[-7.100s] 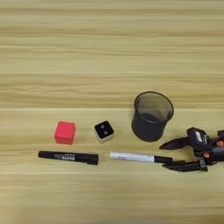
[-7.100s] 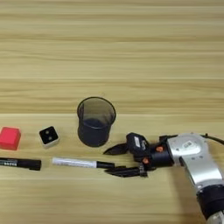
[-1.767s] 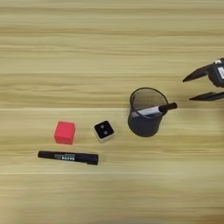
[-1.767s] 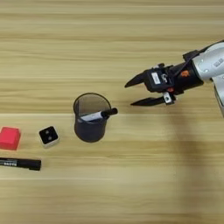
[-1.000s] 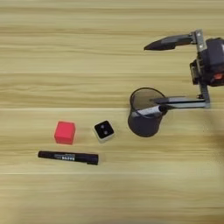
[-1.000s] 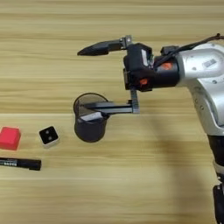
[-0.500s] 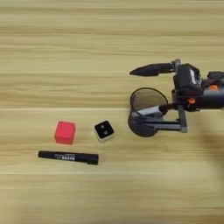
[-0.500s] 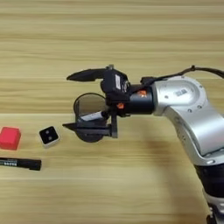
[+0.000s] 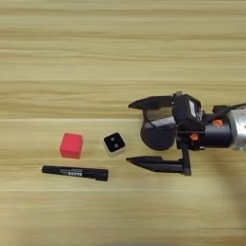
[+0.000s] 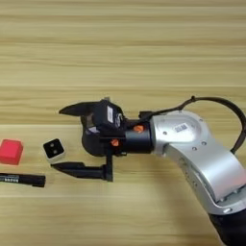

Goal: Move the objects on the table

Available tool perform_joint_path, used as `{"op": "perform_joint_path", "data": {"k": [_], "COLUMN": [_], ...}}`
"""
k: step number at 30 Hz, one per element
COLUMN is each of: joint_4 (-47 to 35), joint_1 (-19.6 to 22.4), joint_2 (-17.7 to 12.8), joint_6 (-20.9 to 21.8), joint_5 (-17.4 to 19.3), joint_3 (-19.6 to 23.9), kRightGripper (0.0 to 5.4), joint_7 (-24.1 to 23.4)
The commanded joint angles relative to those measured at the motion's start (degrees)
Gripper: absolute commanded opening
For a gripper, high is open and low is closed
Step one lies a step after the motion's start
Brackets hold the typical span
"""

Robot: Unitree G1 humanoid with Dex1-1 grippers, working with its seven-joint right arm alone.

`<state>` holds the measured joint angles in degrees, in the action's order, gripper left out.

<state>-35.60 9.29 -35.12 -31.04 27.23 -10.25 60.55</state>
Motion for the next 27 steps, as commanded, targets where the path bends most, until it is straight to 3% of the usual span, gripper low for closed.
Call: {"op": "perform_joint_path", "data": {"k": [1, 7, 19, 27], "joint_4": [1.06, 2.44, 4.09, 7.28], "joint_1": [0.52, 1.24, 4.87, 4.6], "joint_2": [-0.61, 1.84, 5.55, 7.85], "joint_6": [2.3, 1.79, 2.08, 2.51], "joint_5": [-0.96, -2.45, -8.77, -11.68], "joint_3": [-0.48, -4.51, -12.77, -16.02], "kRightGripper": [5.37, 5.37, 5.37, 5.37], "joint_7": [-0.71, -1.48, -2.93, -3.82]}}
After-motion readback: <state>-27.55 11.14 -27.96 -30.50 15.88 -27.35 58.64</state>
